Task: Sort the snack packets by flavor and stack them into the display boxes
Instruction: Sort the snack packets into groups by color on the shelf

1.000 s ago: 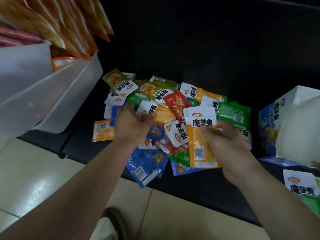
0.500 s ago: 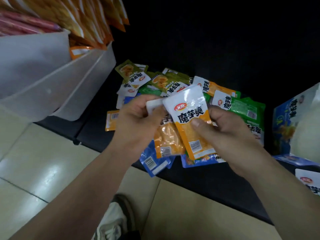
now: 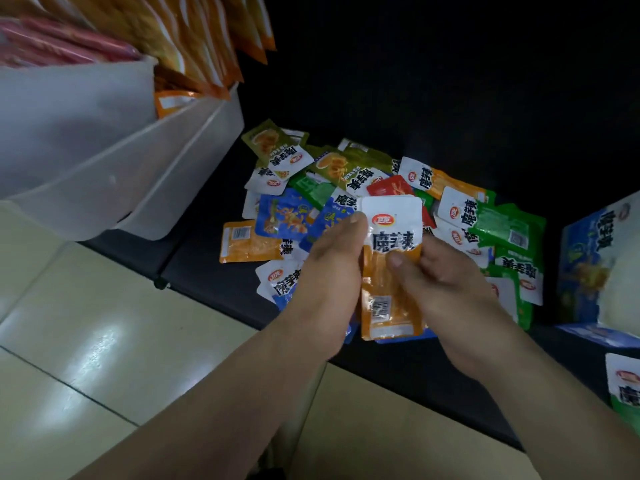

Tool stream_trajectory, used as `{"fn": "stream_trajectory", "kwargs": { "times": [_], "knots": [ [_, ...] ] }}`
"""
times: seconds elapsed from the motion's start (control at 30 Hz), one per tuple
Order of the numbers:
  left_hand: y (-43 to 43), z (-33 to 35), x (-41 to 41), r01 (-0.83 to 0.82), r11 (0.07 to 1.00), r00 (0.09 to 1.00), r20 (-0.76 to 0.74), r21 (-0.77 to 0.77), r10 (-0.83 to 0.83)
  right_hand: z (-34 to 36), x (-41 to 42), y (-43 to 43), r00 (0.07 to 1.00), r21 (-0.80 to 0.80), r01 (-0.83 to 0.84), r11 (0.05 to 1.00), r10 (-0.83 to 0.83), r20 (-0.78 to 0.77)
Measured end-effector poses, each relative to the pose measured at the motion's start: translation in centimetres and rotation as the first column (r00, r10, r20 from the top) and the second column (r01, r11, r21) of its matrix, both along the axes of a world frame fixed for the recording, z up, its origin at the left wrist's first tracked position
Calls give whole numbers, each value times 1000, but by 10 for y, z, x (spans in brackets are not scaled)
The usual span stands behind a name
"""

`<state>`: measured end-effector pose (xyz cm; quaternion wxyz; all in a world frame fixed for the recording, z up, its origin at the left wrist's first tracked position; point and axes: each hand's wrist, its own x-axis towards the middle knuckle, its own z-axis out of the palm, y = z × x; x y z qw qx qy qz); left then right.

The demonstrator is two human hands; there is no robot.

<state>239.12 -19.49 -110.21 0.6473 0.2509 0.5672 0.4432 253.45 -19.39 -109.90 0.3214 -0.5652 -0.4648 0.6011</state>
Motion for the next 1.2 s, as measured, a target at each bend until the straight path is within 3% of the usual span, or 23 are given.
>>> {"fn": "stream_trajectory", "kwargs": {
  "times": [0.03,0.07,0.13,0.17,0.2,0.27,0.4,0.6,0.83,0.97,1.2],
  "knots": [
    [0,-5,-5,46,996,985,-172,76,-32,-1,3,1,999,14,28,1000,-29,44],
    [2,-12,-14,108,980,905,-425,168,-27,-3,6,3,992,36,63,997,-66,105],
    [9,-33,-35,280,933,510,-859,224,53,-7,13,7,966,73,141,987,-154,210],
    [14,-41,-45,348,927,309,-951,139,27,-10,15,8,954,87,165,982,-182,239],
    [20,-49,-53,365,930,187,-982,37,-34,-13,16,8,948,96,172,980,-191,256],
    [30,-53,-54,329,932,135,-969,-152,-206,-21,15,9,948,92,166,982,-185,261],
    [32,-58,-49,346,917,8,-977,-197,-213,-37,15,11,937,79,193,978,-207,281],
    [14,-70,-59,435,900,7,-999,-27,-33,-51,25,11,904,93,166,982,-189,384],
    [25,-65,-70,363,928,22,-995,-86,-100,-53,27,14,863,84,86,993,-117,492],
    [35,-56,-70,297,940,129,-968,-169,-215,-55,27,13,858,89,75,993,-110,502],
    [39,-49,-77,302,939,326,-908,-164,-263,-57,24,12,821,125,60,990,-120,558]
  ]
}}
